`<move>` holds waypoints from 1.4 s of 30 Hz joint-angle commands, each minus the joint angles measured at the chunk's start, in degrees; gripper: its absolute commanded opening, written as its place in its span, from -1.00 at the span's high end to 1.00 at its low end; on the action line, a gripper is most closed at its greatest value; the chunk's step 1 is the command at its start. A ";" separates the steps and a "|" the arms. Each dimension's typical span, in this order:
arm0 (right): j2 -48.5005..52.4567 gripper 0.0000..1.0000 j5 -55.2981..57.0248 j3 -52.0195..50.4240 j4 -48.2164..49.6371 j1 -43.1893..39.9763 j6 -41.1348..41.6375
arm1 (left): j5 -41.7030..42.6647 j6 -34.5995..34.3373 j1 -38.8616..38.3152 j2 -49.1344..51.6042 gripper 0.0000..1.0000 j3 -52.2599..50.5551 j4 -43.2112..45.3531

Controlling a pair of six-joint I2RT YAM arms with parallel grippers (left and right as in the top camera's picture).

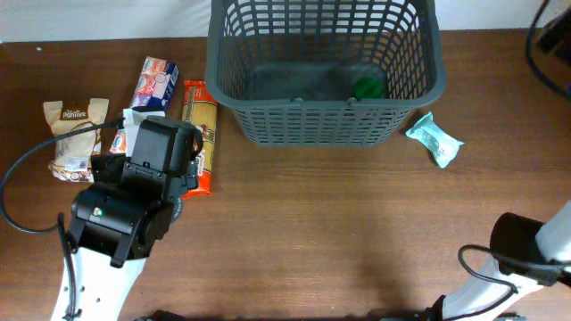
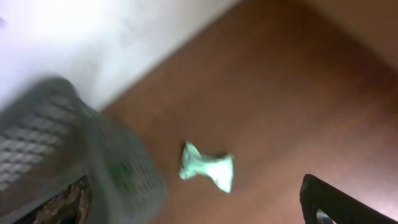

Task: Pack container
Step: 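Open the right gripper and raise it out of the basket, then move the right gripper down over the mint-green wipes pack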

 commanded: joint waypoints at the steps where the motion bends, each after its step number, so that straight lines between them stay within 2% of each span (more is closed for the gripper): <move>1: 0.37 -0.98 -2.82 -10.03 -0.52 -0.04 -7.13 | -1.16 -0.96 0.33 -0.28 -0.99 0.98 -0.04; 5: 0.22 -0.98 -5.22 -17.29 -0.50 -0.52 -16.65 | -1.18 -0.96 0.33 -0.28 -0.99 0.98 -0.04; 9: 0.22 -0.98 -16.92 -18.82 -0.50 -3.19 -33.90 | -1.16 -0.96 0.33 -0.28 -0.99 0.98 -0.04; 11: 0.35 -0.98 -18.18 -18.82 0.28 -4.90 -38.64 | -1.16 -0.96 0.33 -0.28 -0.99 0.98 -0.04; 16: 0.44 -0.98 -16.72 -18.86 5.07 -8.85 -39.32 | -1.18 -0.96 0.33 -0.28 -0.99 0.98 -0.04; 20: 0.59 -0.98 -18.82 -18.91 5.38 -10.12 -39.76 | -1.16 -0.96 0.33 -0.28 -0.99 0.98 -0.04; 23: 1.70 -0.98 -23.15 -18.93 5.09 -9.07 -49.16 | -1.16 -0.96 0.33 -0.28 -0.99 0.98 -0.04; 30: 8.63 -0.98 -22.82 -21.16 5.31 -5.60 -59.36 | -1.18 -0.96 0.33 -0.28 -0.99 0.98 -0.04; 37: 15.50 -0.98 -19.82 -26.62 7.10 -5.35 -59.28 | -1.18 -0.96 0.33 -0.28 -0.99 0.98 -0.04; 42: 16.55 -0.98 -17.31 -37.13 12.13 -3.93 -56.63 | -1.18 -0.96 0.33 -0.28 -0.99 0.98 -0.04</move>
